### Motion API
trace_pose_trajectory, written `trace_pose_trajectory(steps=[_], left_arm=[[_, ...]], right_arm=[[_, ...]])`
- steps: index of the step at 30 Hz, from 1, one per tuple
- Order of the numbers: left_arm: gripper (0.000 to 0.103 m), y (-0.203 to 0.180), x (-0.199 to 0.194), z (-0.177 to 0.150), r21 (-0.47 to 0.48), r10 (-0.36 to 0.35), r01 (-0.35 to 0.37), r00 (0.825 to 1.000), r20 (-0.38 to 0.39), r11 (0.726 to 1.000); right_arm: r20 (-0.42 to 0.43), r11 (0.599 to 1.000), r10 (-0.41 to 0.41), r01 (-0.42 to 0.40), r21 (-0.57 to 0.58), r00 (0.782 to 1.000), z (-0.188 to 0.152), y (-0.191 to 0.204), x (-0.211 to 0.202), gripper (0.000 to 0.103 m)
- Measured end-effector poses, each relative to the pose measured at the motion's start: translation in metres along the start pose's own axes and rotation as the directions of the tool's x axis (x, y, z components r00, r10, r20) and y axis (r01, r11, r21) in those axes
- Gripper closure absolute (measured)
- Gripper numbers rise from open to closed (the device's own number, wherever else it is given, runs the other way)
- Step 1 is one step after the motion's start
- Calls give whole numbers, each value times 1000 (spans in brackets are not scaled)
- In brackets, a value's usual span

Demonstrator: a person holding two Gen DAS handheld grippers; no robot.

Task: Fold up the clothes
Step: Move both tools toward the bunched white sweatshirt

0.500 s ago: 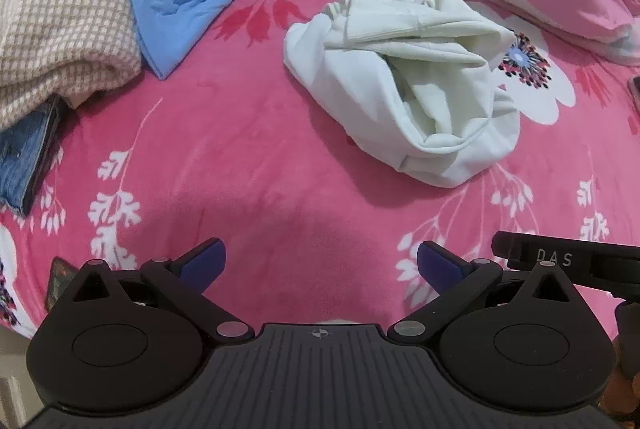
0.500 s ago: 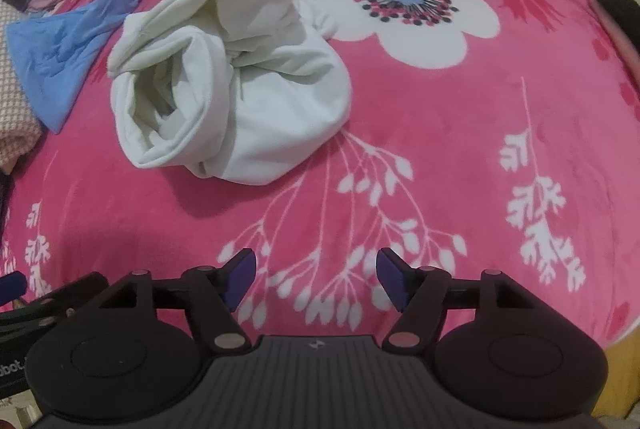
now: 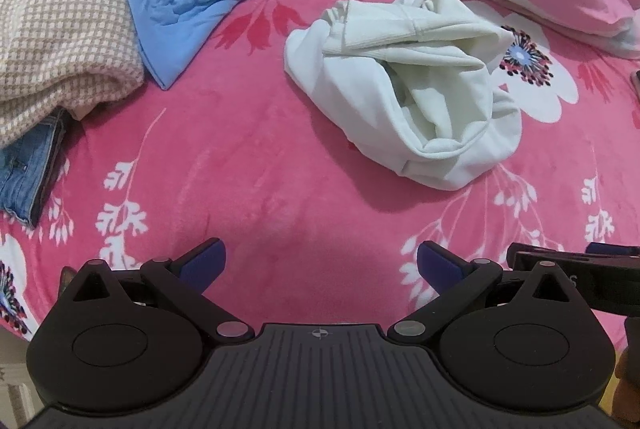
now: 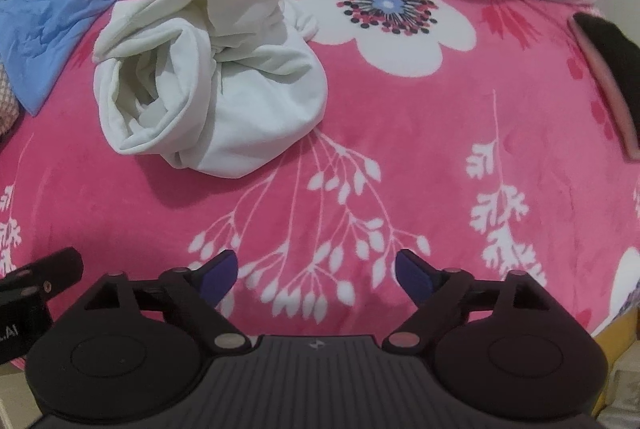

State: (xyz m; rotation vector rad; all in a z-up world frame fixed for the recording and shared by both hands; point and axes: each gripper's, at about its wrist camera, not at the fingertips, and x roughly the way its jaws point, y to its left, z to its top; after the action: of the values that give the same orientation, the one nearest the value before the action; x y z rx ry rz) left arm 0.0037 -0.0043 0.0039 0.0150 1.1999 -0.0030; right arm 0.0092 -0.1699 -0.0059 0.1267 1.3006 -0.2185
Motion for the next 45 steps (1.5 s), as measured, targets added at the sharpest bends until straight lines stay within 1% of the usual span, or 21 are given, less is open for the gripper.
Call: trace_pose_trajectory(steps=[6,17,26,36,45], left_arm=[[0,-2,0,-2,-6,13,-13,1000,8,1000],[0,5,-2,-5,-46,24,-24,1000,7,999],[0,13,-2,-3,-69,49,-48,999,19,997],[0,14,1,-1,-49,62,-60,998,29,997],[0,16,2,-2,-53,60,-58,998,30,997]], right_arm=[[7,999,-13,13,-30,1000,0,2,-2,9],[3,999,-12,12,-44,1000,-1,8,-6,7],[10,998,-5,6,-59,1000,1,15,-9,5],[0,999,-5,5,-52,1000,2,19,-3,5],[-4,998,-12,12,-60,1000,0,21,-2,5]])
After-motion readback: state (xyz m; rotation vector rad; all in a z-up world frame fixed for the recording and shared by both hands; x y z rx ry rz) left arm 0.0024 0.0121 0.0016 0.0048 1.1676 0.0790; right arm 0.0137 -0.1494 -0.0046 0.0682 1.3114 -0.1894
